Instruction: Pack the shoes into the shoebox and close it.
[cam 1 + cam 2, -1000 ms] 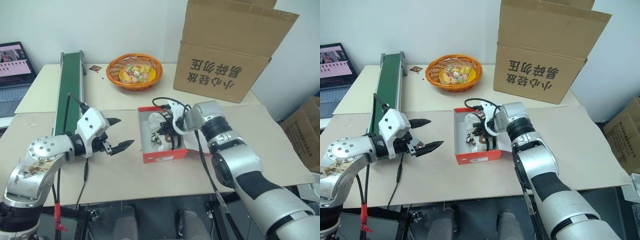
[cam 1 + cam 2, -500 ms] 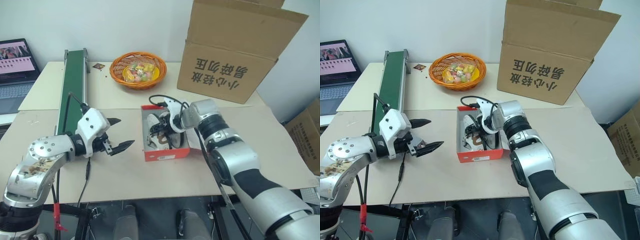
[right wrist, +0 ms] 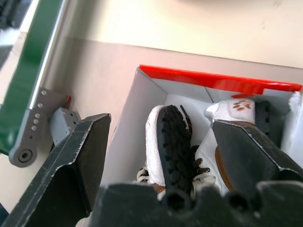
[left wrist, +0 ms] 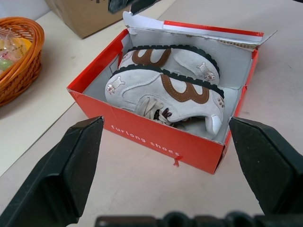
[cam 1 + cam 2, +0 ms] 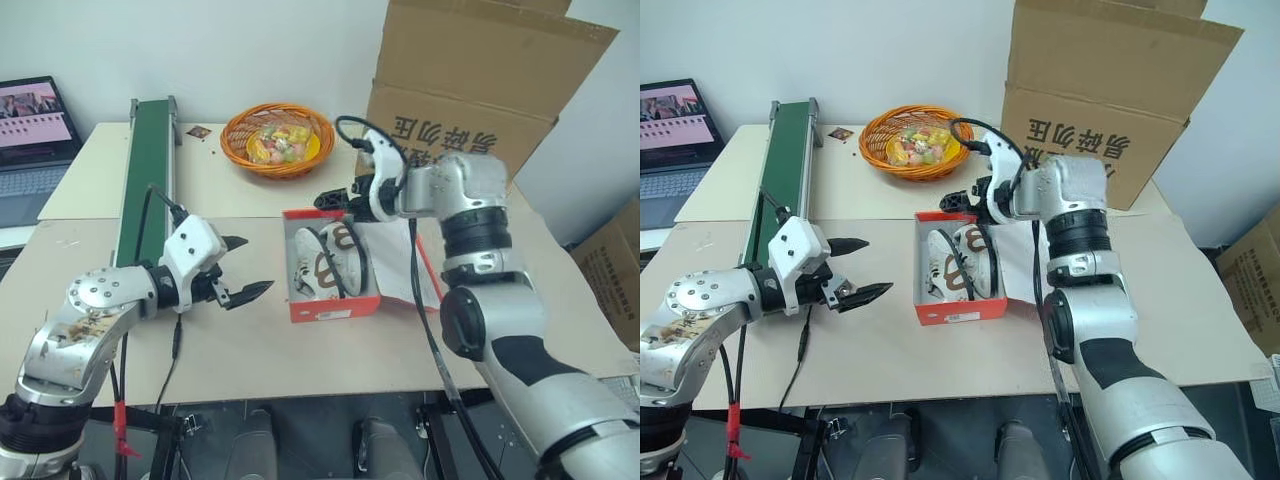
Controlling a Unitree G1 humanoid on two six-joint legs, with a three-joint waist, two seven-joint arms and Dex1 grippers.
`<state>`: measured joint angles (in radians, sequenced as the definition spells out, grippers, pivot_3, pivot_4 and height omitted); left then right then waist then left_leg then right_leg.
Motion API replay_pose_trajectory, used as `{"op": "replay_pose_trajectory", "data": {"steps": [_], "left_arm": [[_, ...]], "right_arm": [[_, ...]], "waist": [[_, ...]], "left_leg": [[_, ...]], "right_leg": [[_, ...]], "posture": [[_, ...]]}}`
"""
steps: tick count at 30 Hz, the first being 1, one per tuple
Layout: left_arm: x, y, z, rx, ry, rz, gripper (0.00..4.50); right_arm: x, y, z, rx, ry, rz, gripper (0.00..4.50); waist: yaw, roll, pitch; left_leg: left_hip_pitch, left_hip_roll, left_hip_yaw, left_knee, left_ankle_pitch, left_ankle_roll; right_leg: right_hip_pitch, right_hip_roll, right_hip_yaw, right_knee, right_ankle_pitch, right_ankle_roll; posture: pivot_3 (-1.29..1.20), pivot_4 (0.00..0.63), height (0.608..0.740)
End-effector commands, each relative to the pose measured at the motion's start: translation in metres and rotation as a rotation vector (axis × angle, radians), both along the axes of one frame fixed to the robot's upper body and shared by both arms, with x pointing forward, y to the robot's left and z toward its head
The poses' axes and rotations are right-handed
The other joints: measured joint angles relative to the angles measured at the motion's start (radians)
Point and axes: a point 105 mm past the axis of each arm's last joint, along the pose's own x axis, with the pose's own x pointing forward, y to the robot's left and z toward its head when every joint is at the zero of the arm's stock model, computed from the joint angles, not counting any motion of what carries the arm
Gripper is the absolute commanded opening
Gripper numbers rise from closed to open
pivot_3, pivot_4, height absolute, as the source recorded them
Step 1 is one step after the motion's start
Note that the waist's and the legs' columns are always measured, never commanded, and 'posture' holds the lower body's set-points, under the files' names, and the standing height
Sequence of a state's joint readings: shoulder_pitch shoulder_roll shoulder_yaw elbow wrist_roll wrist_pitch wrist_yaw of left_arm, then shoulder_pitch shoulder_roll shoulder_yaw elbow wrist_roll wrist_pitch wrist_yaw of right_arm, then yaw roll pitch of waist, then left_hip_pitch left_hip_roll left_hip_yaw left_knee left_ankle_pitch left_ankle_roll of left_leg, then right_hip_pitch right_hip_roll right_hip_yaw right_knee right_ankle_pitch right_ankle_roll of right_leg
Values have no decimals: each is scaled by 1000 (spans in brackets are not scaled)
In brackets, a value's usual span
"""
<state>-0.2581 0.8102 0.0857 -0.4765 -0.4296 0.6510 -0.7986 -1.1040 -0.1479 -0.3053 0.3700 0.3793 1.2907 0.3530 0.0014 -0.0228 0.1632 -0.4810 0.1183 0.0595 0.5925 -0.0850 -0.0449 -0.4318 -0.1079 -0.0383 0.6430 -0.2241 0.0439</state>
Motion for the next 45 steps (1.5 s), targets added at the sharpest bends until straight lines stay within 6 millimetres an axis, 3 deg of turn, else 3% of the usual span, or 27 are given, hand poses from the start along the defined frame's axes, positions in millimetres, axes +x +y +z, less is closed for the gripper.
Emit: {"op": "replay_pose_trajectory", "data": {"steps": [1,3,6,13,17,21,24,26,28,31,35,38,45], "left_arm": [[-1,-4,9,6,-47,-26,4500],[0,-4,9,7,-41,-37,4500],[1,-6,10,12,-39,-50,4500],[5,-8,8,15,-33,-73,4500],[8,-9,8,16,-35,-80,4500],[6,-15,8,17,-33,-121,4500],[2,-19,9,15,-30,-168,4500],[0,-20,10,10,-44,-190,4500],[-1,-19,14,-16,-67,-198,4500],[4,-14,26,-104,-158,-169,4500],[-1,1,7,-123,-129,-137,4500],[-8,1,-3,-114,-97,-148,4500],[-9,-4,-5,-121,-92,-155,4500]], "right_arm": [[-11,-20,21,74,-126,-95,3851],[-27,-32,15,67,-195,-139,3414],[-51,-45,9,64,-270,-160,2357],[-112,-64,-9,88,-321,-18,26],[-156,-68,-37,13,-252,154,26],[-178,-63,-69,-52,-147,211,26],[-173,-70,-95,-111,-68,127,26],[-158,-88,-126,-286,-9,7,26],[-146,-99,-139,-363,-11,-86,26],[-124,-112,-145,-378,-55,-246,26],[-102,-119,-140,-284,-127,-434,26],[-95,-117,-134,-228,-172,-483,26],[-90,-103,-117,44,-214,-531,26]], "waist": [[1,0,0],[4,0,0],[10,0,0],[11,0,0],[13,0,0],[8,0,0],[7,0,0],[7,0,0],[9,0,0],[12,0,0],[7,1,0],[8,1,0],[11,1,0]], "left_leg": [[0,0,0,0,0,0],[0,0,0,0,0,0],[0,0,0,-1,0,0],[1,0,0,0,0,0],[1,0,0,0,0,0],[5,0,0,0,0,0],[7,0,-1,0,-1,-1],[7,0,-1,0,-1,-1],[7,0,-1,0,-1,-1],[4,0,-1,-1,-1,-1],[4,0,-1,0,0,0],[4,0,-1,-1,0,0],[4,0,-1,-1,-1,-1]], "right_leg": [[0,0,0,0,0,0],[-1,0,0,1,0,0],[-1,0,0,0,0,0],[0,0,0,0,-8,0],[2,0,1,-1,-8,-1],[5,0,1,-2,-10,-2],[6,0,1,-2,-10,-2],[6,-1,1,-3,-10,-2],[3,-1,0,-6,-10,-2],[5,-1,0,-10,-8,-1],[8,0,0,-11,-7,1],[7,0,0,-11,-7,1],[6,0,-1,-13,-6,1]], "posture": [[0,150,728],[0,150,728],[0,150,728],[0,150,728],[0,150,728],[0,150,728],[0,150,728],[0,150,728],[0,150,728],[0,150,728],[0,150,728],[0,150,728],[0,150,728]]}}
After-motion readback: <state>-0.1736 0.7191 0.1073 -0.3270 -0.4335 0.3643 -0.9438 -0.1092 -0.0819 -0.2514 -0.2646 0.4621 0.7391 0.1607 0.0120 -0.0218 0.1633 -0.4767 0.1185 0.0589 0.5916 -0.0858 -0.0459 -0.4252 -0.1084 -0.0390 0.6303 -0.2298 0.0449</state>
